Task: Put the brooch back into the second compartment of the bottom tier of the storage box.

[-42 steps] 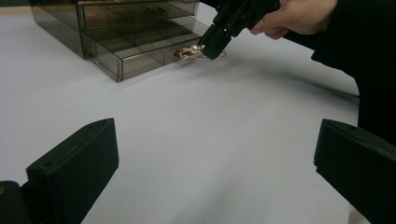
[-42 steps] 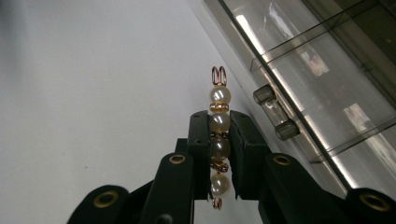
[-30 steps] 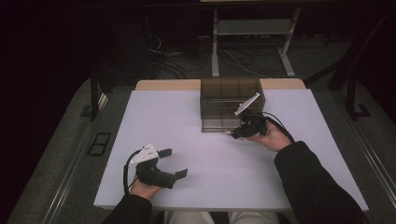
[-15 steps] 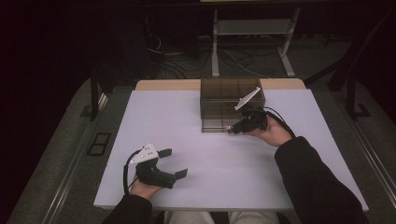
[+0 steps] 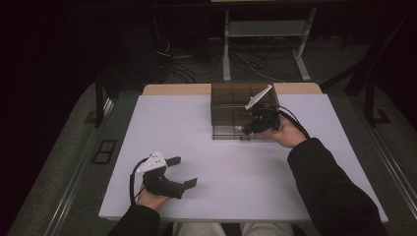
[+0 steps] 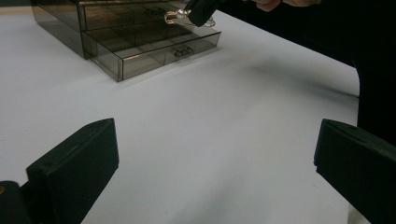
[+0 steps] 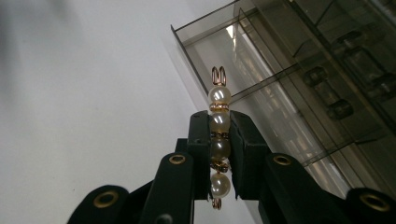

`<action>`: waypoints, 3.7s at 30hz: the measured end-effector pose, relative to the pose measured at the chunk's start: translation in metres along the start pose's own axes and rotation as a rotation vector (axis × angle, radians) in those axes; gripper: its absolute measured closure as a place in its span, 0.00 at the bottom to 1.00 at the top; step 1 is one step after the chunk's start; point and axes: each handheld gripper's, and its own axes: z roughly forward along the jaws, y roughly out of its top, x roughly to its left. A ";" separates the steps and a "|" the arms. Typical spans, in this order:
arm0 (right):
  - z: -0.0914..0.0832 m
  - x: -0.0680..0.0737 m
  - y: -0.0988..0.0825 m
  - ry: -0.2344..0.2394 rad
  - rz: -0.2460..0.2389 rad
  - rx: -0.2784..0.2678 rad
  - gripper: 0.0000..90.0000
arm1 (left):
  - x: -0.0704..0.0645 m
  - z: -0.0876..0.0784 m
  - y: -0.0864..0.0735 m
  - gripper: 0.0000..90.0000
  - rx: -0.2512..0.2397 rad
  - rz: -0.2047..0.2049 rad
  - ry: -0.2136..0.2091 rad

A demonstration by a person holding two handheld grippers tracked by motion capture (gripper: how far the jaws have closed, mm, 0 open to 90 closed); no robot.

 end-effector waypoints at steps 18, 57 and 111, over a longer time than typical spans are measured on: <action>-0.009 -0.020 0.007 -0.027 0.031 -0.023 0.87 | 0.000 -0.001 0.000 0.00 -0.004 -0.003 0.001; 0.019 -0.037 0.004 -0.035 0.055 -0.014 0.87 | 0.000 -0.001 0.000 0.00 0.003 0.010 -0.005; 0.053 -0.037 -0.001 -0.056 0.036 0.070 0.86 | 0.000 0.000 0.000 0.00 0.011 0.012 -0.011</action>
